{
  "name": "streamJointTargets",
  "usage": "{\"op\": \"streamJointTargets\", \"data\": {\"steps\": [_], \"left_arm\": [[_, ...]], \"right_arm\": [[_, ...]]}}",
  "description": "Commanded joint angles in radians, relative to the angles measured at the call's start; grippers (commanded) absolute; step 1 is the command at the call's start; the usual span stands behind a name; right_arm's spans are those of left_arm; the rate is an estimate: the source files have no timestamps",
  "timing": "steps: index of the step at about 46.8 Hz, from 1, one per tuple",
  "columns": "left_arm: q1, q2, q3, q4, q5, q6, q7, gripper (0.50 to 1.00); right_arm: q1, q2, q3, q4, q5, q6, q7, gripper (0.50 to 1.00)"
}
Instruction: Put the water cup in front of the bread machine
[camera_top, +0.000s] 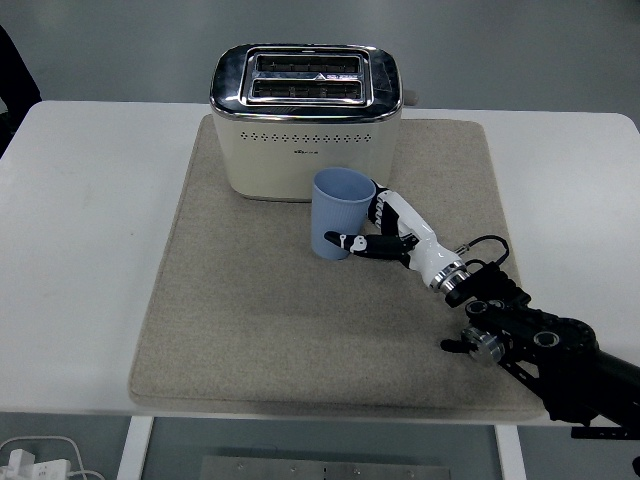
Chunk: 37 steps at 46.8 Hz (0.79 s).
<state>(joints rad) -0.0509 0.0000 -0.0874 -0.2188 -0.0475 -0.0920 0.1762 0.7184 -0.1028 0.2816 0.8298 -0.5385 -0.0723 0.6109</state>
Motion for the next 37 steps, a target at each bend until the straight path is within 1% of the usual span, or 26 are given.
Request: {"op": "streamJointTargets", "data": {"steps": [1,6,23,37], "left_arm": [[0.0,0.0,0.0,-0.001,0.0,0.0,0.0,1.0],[0.0,0.0,0.0,-0.001,0.0,0.0,0.0,1.0],[0.0,0.0,0.0,-0.004,0.0,0.0,0.0,1.0],[0.0,0.0,0.0,-0.004,0.0,0.0,0.0,1.0]], "right_arm": [[-0.002,-0.002,0.002,0.005,0.0,0.0,0.0,0.926],[-0.004,-0.002,0.021,0.012,0.0,0.002,0.0,0.926],[0.0,-0.005,0.021,0.029,0.0,0.0,0.0,0.926],[-0.007,-0.046,0.022,0.078,0.0,-0.003,0.0,0.926]]}}
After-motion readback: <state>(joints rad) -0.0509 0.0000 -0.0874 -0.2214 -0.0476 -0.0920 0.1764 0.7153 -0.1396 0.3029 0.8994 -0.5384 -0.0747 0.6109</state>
